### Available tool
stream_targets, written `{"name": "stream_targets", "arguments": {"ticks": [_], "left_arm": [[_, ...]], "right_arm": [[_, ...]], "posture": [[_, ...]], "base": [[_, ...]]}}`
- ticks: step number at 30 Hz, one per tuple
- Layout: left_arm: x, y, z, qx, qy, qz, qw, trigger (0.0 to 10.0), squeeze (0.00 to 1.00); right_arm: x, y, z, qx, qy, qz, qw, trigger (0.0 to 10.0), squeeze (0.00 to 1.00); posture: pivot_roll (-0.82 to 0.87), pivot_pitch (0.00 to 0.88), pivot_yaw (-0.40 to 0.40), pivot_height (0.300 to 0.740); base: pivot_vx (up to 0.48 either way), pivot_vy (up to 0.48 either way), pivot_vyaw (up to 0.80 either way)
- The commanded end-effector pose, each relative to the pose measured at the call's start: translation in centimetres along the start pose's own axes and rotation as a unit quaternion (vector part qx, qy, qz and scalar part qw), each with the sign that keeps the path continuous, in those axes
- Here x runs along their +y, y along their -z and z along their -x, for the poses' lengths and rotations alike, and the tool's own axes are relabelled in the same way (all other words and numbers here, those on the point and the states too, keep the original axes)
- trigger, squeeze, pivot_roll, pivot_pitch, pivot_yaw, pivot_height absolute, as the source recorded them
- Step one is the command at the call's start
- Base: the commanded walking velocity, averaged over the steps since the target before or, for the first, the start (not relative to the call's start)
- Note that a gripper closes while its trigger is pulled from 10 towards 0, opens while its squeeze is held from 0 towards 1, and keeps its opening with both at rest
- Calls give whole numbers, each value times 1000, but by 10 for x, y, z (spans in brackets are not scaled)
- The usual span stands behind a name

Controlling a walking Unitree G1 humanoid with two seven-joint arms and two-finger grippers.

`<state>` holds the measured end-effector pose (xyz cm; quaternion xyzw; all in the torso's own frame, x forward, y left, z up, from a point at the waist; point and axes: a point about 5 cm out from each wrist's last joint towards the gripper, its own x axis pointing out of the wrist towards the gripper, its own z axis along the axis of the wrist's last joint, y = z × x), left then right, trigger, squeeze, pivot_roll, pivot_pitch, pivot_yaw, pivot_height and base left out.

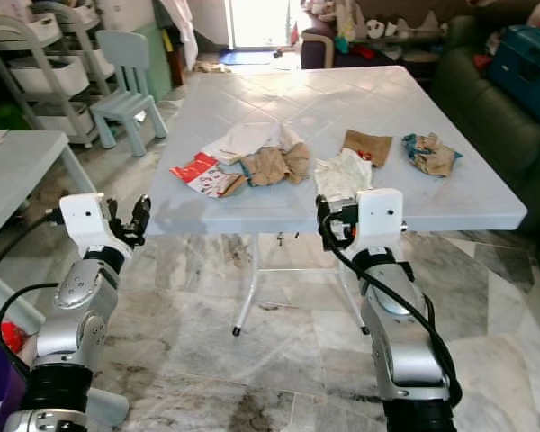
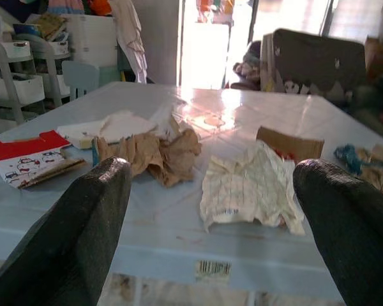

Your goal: Picking trash to rubbish bin

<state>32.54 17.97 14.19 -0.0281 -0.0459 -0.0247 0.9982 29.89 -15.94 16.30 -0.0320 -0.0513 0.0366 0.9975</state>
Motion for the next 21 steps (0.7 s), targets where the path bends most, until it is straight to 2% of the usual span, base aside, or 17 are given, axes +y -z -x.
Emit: {"name": "stream_targets", "arguments": {"ticks": [1,3,9,21], "left_arm": [[-9,-14,-5,-31,26,-21,999,10000,0],[-13,-19,-6,-41,34,-24,998,10000,0],[-12,-20,-7,-40,30,-5,999,10000,0],[-7,-16,-6,-30,19,-1,999,10000,0]], "right_arm": [[-4,-9,-1,-21,12,12,1000,10000,0],[-7,-9,-2,-21,19,16,999,10000,0],[-7,-7,-1,-19,22,18,999,10000,0],[-7,-7,-1,-19,24,19,999,10000,0]], "posture": [[-134,0,27,740],[-136,0,28,740],[-137,0,30,740],[-135,0,29,740]], "base": [[0,0,0],[0,0,0],[0,-42,0],[0,-404,0]]}}
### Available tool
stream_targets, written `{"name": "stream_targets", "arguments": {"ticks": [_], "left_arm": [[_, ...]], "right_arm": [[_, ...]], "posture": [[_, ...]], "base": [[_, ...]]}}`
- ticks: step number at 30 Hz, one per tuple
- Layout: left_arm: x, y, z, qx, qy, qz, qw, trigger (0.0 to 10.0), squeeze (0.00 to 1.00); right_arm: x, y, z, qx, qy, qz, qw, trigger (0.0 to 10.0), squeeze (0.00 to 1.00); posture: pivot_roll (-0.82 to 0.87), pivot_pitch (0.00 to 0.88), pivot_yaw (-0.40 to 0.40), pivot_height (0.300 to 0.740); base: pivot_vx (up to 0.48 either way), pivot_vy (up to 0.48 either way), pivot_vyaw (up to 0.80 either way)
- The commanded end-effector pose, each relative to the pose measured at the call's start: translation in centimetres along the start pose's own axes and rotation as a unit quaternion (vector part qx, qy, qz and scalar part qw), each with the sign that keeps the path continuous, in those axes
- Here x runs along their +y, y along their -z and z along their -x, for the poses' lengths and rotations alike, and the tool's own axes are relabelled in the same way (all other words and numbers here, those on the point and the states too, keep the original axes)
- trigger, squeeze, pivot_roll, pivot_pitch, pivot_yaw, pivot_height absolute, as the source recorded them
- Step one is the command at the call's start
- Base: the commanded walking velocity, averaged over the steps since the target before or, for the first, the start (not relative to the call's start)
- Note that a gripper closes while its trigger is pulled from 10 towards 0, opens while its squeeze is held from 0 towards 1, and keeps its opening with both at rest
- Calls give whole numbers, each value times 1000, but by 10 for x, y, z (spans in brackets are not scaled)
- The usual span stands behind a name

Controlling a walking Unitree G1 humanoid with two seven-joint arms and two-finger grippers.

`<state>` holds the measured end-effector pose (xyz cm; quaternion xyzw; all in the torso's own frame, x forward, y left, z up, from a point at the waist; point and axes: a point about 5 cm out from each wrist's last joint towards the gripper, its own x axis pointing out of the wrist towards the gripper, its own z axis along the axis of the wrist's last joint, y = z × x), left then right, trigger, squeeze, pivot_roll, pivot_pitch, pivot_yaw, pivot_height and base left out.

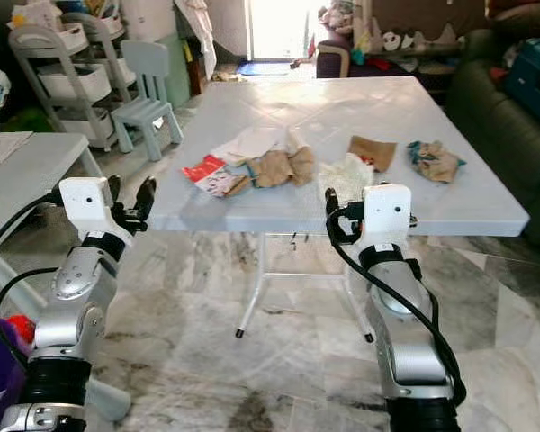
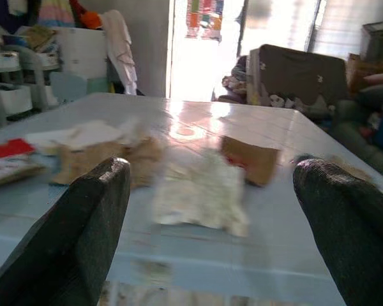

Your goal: Picking trash to rubbish bin

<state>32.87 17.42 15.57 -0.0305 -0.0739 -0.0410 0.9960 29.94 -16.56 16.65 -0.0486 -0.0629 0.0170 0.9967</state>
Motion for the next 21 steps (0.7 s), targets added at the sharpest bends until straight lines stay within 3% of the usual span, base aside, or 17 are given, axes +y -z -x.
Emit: {"name": "stream_targets", "arguments": {"ticks": [1,17,21], "left_arm": [[-1,-2,-2,-1,2,-3,1000,10000,0],[2,0,-1,3,-6,-3,1000,10000,0],[3,0,-2,4,-12,5,1000,10000,0]], "right_arm": [[-1,-4,-1,-8,5,1,1000,10000,0],[-3,-4,-2,-9,7,4,1000,10000,0],[-3,-4,-3,-10,7,5,1000,10000,0]], "posture": [[-136,0,29,740],[-134,0,25,740],[-134,0,24,740]], "base": [[0,-401,0],[0,-331,0],[0,0,0]]}}
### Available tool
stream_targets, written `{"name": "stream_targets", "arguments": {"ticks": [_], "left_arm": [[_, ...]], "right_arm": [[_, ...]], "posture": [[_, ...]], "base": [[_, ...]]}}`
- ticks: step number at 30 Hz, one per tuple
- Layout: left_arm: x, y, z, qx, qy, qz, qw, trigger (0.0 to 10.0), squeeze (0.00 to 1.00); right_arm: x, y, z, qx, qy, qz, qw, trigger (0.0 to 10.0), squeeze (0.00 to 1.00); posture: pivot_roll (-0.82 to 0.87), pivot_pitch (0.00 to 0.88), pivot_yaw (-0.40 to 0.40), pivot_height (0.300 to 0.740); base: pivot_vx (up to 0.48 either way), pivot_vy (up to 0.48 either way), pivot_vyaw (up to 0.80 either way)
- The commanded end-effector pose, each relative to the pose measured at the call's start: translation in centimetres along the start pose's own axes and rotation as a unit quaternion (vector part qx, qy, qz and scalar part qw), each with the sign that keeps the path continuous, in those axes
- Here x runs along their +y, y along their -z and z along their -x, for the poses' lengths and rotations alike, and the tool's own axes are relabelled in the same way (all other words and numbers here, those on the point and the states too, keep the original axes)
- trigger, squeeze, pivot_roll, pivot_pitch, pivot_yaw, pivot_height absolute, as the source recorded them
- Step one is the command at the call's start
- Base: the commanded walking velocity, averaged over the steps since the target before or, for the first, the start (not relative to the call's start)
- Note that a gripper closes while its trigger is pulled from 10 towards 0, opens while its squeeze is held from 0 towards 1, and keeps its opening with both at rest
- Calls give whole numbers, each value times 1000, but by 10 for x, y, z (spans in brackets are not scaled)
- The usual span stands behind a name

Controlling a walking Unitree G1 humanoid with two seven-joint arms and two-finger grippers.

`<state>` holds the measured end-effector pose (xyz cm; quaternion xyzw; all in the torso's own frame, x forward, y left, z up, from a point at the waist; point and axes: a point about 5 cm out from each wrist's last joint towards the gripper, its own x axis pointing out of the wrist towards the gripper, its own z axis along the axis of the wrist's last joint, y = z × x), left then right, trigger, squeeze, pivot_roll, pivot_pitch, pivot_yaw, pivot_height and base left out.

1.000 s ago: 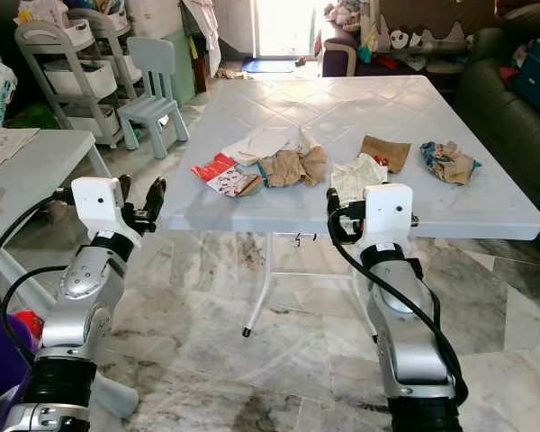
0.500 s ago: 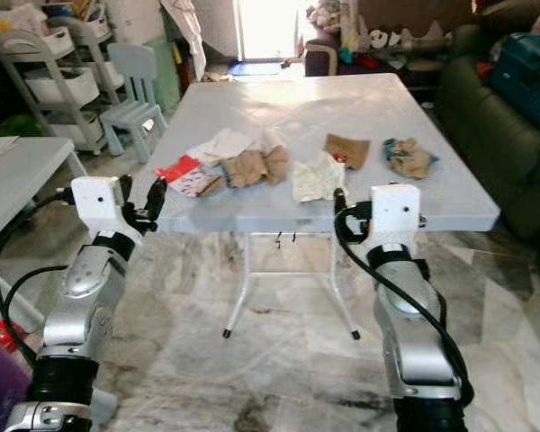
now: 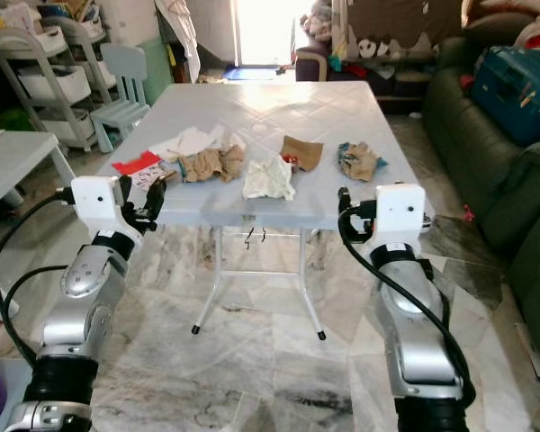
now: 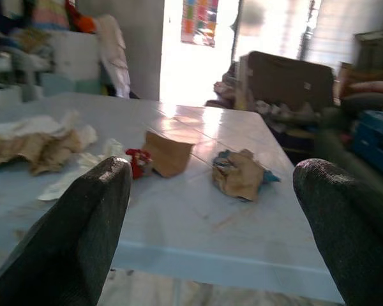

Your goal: Picking trash to rubbish bin

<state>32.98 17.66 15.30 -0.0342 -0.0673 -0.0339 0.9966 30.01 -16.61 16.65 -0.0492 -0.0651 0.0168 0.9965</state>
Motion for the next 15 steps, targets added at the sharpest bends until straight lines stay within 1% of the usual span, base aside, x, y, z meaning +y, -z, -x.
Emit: {"name": "stream_targets", "arguments": {"ticks": [1,8,12,15], "left_arm": [[1,-2,-2,-3,-6,3,1000,10000,0],[4,-3,-4,-2,-14,8,1000,10000,0],[7,-4,-5,-4,-20,18,1000,10000,0],[9,-2,-4,-1,-26,21,999,10000,0]], "right_arm": [[-3,-4,-2,-8,6,5,1000,10000,0],[-3,-5,-3,-9,5,5,1000,10000,0],[-3,-5,-3,-10,4,6,1000,10000,0],[-3,-5,-2,-10,3,6,1000,10000,0]], "posture": [[-134,0,24,740],[-136,0,24,740],[-137,0,23,740],[-137,0,22,740]], "base": [[0,0,0],[0,0,0],[0,0,0],[0,384,0]]}}
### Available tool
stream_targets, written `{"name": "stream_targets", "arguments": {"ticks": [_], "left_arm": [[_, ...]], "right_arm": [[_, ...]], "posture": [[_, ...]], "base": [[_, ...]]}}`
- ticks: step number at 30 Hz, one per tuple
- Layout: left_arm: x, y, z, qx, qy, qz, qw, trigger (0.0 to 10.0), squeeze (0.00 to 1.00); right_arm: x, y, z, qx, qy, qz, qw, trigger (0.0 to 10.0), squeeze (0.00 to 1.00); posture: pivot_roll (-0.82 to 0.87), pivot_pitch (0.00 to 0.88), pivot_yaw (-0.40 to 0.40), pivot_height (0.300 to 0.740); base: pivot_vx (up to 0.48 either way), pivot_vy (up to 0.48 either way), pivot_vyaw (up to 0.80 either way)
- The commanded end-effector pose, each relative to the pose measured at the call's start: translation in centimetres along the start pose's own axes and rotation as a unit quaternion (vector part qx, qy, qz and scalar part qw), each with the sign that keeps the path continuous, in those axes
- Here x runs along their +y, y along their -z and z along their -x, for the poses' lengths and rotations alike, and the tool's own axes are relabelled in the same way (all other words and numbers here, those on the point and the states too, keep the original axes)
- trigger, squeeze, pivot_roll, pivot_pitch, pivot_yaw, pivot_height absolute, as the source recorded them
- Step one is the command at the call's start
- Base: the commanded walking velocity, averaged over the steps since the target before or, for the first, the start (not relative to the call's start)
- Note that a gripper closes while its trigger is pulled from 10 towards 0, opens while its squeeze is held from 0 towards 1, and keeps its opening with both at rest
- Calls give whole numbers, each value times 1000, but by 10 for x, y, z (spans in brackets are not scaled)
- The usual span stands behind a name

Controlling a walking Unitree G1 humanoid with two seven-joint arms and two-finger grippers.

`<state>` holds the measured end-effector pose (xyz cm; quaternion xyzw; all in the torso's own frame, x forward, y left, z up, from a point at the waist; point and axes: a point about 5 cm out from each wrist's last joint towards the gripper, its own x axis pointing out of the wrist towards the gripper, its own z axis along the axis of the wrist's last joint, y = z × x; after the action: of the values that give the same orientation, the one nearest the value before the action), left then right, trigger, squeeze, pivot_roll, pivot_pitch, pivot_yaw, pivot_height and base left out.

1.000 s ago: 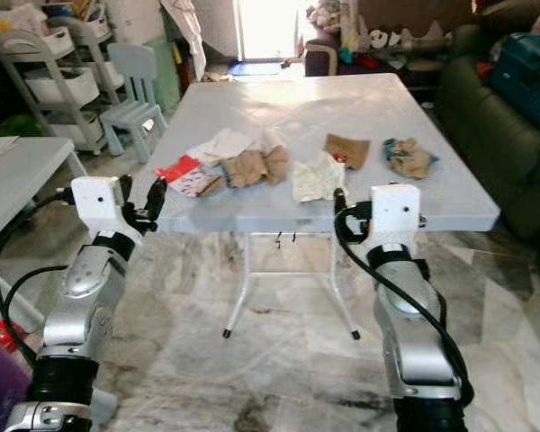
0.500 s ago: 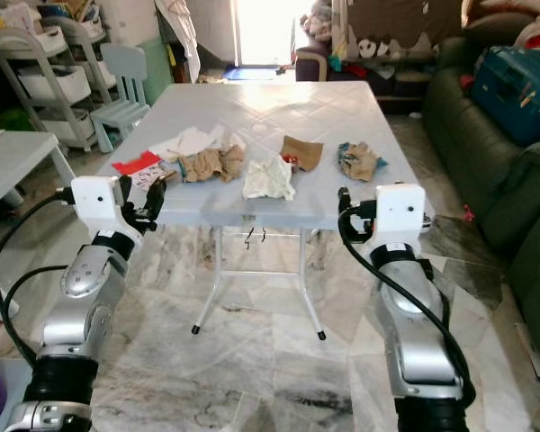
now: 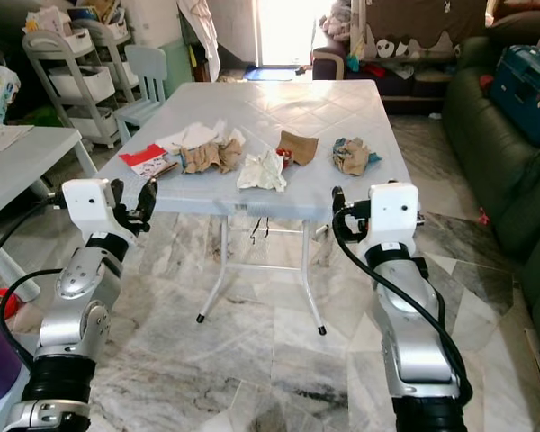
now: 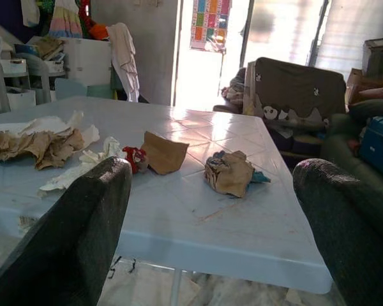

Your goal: Picking trash to rubbish bin

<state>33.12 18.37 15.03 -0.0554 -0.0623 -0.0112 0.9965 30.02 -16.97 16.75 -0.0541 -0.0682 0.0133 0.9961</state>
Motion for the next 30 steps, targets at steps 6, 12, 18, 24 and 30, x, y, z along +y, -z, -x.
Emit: {"name": "stream_targets", "arguments": {"ticks": [6,12,18,24,30], "left_arm": [[3,-4,-3,-3,-6,0,1000,10000,0],[3,-1,-3,4,-11,-1,1000,10000,0],[-3,4,-1,12,3,2,1000,10000,0],[-9,4,2,9,21,7,1000,10000,0],[-9,1,0,5,29,6,1000,10000,0]], "right_arm": [[0,-3,-2,-6,-2,1,1000,10000,0],[1,-4,-2,-6,-2,2,1000,10000,0],[1,-4,-2,-6,0,3,1000,10000,0],[1,-4,-1,-6,2,3,1000,10000,0],[1,-3,-1,-6,3,3,1000,10000,0]], "posture": [[-138,0,20,740],[-139,0,20,740],[-140,0,21,740],[-138,0,24,740],[-136,0,26,740]], "base": [[124,422,0],[0,51,0],[0,0,0],[0,0,0],[145,0,0]]}}
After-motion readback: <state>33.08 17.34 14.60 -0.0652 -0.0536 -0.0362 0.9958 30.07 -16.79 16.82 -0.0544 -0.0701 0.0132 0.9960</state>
